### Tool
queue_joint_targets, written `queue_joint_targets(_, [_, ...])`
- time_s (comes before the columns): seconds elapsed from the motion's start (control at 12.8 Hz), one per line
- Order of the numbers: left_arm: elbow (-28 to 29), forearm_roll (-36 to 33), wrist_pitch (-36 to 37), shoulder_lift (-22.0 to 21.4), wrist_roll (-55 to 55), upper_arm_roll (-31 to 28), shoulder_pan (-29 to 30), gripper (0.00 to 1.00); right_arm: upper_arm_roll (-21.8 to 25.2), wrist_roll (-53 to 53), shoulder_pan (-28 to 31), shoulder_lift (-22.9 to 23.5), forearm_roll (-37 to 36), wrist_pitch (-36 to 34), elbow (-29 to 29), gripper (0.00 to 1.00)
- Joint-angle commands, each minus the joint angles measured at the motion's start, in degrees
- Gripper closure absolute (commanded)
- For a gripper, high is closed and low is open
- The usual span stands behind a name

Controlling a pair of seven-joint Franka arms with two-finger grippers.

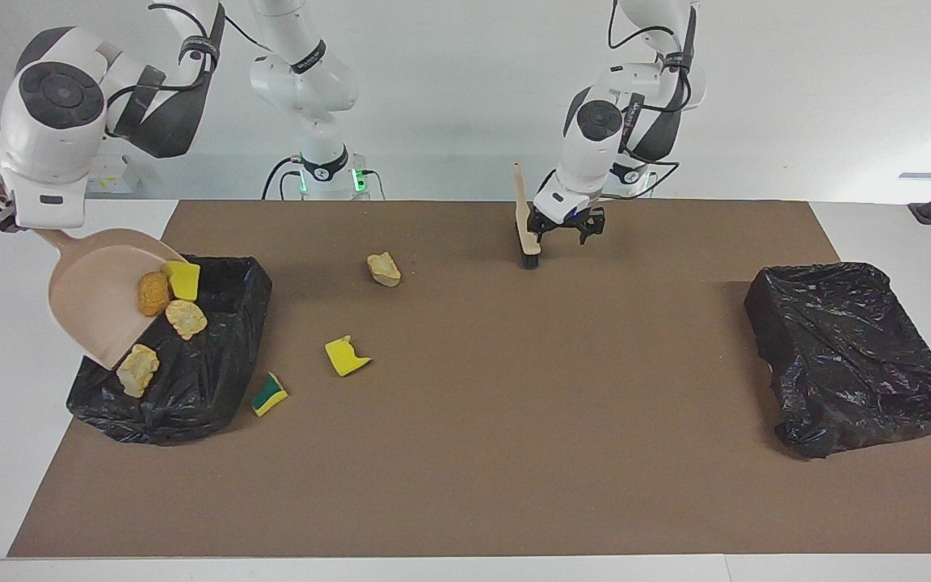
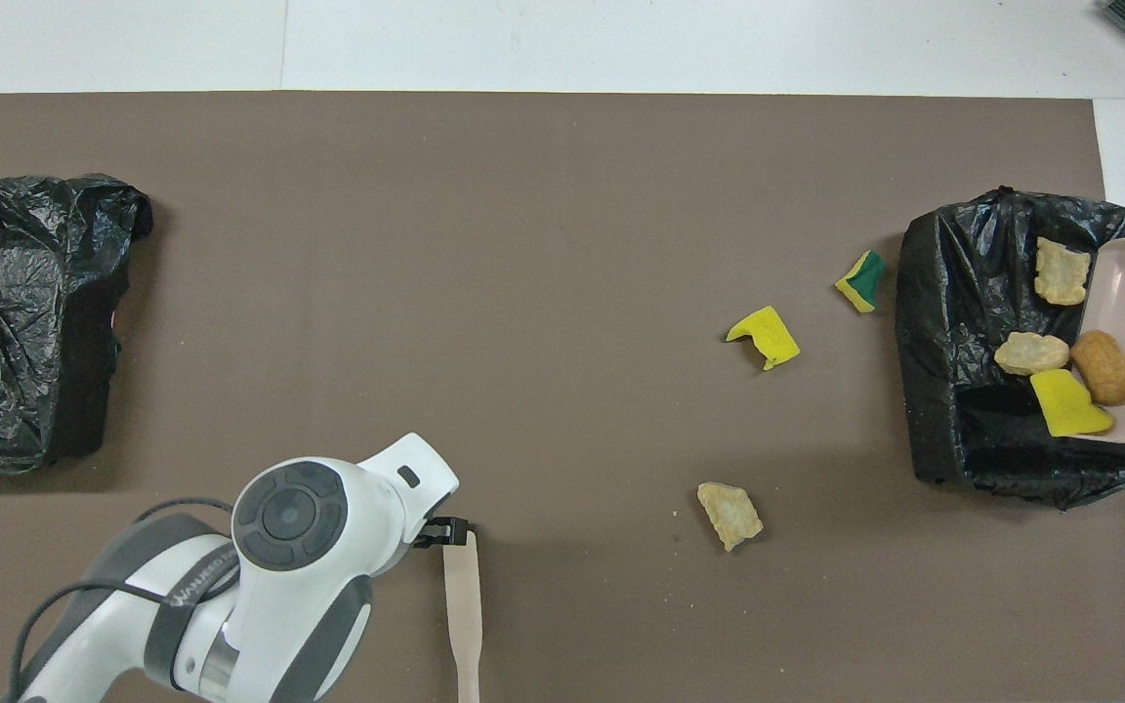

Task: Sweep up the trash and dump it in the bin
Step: 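Tilt the dustpan with the right gripper to dump debris into the bin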

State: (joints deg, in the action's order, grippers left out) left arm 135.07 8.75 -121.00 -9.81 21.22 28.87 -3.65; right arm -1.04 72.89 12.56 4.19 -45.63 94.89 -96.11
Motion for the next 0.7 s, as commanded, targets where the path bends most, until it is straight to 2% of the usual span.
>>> queue_joint_targets(0.0, [-7.0, -5.1, 1.0, 3.6, -0.8, -5.8, -1.2, 0.0, -0.4, 2.3, 0.2, -1.6, -3.8, -0.1, -1.0, 1.0])
queue_joint_targets(0.16, [-12.3, -5.7, 3.0, 4.2, -5.2, -10.8, -1.9, 0.0, -0.9, 7.3, 0.0, -1.6, -4.5, 0.2, 0.6, 1.0])
queue_joint_targets(0.47, [-29.9, -6.5, 16.6, 8.5, -14.2, -19.7, -1.7, 0.0, -1.2, 11.3, -1.8, -2.1, -4.7, 0.5, 2.1, 1.0])
queue_joint_targets(0.63, [-36.2, -7.9, 20.5, 9.0, -16.6, -22.7, -1.7, 0.0, -2.0, 11.5, -1.8, -3.0, -4.0, 0.5, 2.1, 1.0])
